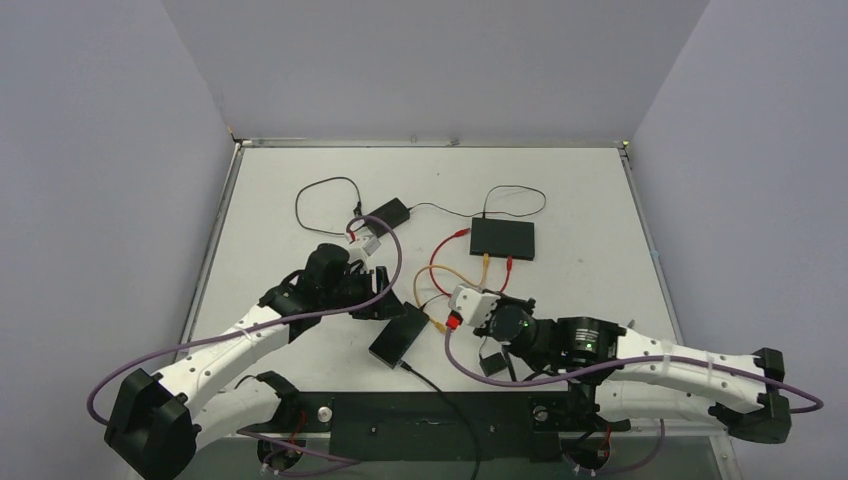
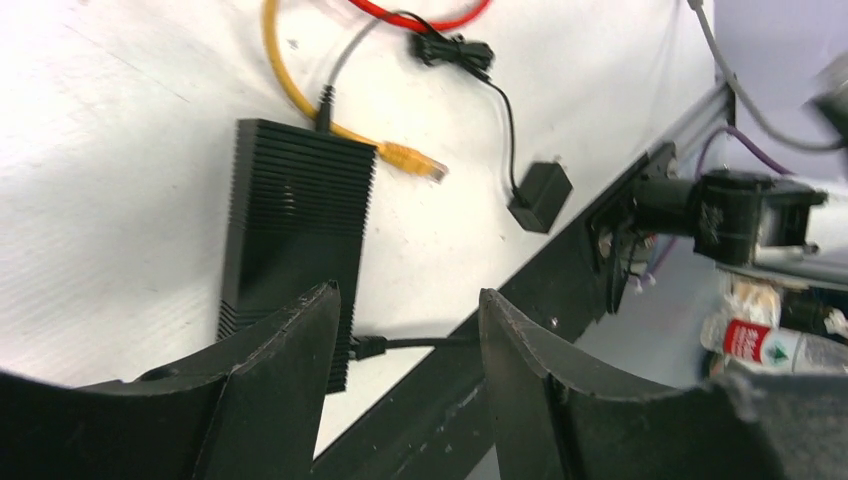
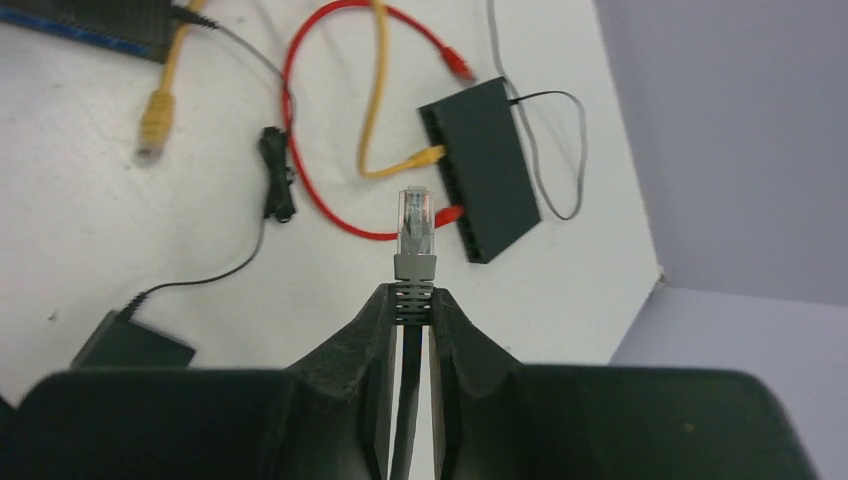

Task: Insert the plug into the switch port
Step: Insert the connector into the switch port.

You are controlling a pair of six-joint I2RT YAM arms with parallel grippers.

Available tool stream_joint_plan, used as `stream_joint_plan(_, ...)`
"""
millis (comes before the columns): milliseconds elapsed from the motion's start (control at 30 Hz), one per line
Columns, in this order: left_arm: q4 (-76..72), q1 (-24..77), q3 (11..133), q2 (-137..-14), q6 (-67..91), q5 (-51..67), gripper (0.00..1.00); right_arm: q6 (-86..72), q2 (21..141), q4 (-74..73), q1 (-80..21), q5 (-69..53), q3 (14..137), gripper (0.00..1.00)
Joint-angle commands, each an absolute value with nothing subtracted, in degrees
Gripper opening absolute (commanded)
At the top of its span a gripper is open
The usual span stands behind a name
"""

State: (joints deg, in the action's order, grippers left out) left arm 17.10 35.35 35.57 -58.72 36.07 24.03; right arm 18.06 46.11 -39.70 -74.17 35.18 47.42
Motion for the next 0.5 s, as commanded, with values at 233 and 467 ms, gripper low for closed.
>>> stream_joint_plan(233, 10.5, 33.13, 33.33, -60.75, 38.63, 12.01, 0.51, 5.51, 57.0, -22.94, -72.21, 17.11, 40.62, 0.0)
stream_joint_plan(467, 7.24, 32.46, 30.43, -62.63, 39.99, 12.57, 0.52, -1.27, 62.0, -13.83, -71.98, 12.24, 37.28, 0.0)
